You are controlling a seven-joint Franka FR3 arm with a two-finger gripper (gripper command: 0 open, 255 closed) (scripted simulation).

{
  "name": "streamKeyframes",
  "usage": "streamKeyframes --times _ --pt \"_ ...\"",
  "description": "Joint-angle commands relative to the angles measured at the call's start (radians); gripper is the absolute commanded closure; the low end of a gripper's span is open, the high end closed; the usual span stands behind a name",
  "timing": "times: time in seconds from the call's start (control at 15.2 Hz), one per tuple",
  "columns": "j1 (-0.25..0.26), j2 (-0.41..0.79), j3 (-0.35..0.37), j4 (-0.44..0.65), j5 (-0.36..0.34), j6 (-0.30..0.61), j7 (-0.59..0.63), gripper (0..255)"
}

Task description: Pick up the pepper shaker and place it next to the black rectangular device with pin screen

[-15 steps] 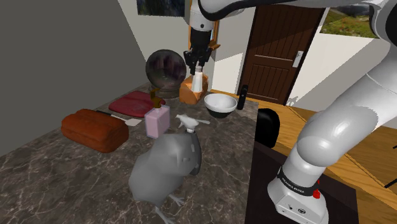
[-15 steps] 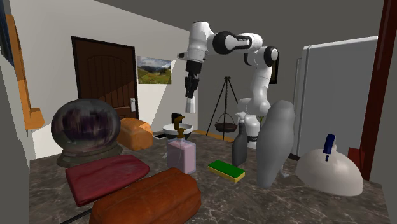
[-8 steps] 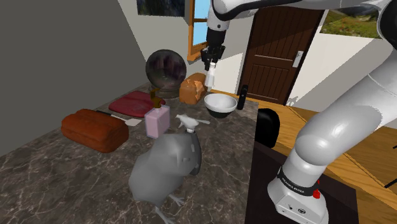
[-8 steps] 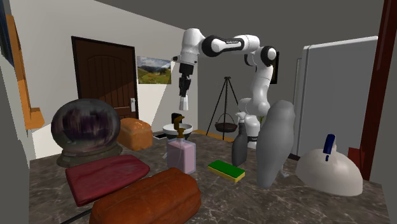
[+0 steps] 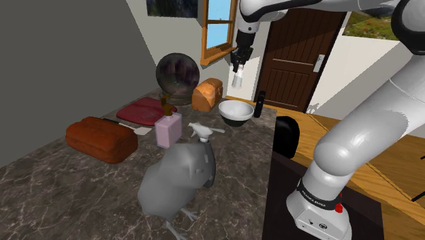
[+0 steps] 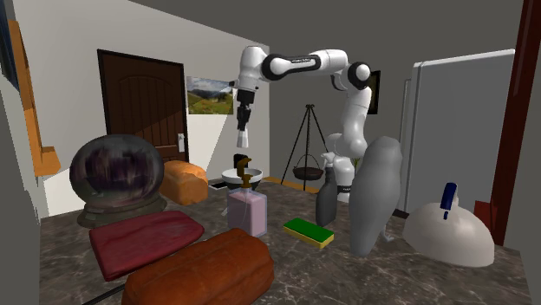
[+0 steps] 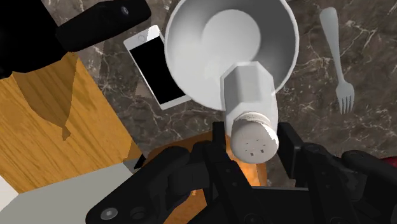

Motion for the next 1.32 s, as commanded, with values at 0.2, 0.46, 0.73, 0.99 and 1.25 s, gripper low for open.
streamKeyframes --times 0.2,0.46,0.73,0.99,1.25 --pt "-0.041 0.060 -0.083 0.059 0.005 0.008 -0.126 255" --pt "-0.074 0.125 -0.145 0.128 0.021 0.009 -0.227 255" --pt "-0.109 0.207 -0.204 0.217 0.052 0.002 -0.330 255" --pt "-0.149 0.305 -0.258 0.328 0.097 -0.015 -0.434 255" --pt "-0.203 0.422 -0.300 0.466 0.158 -0.046 -0.536 255"
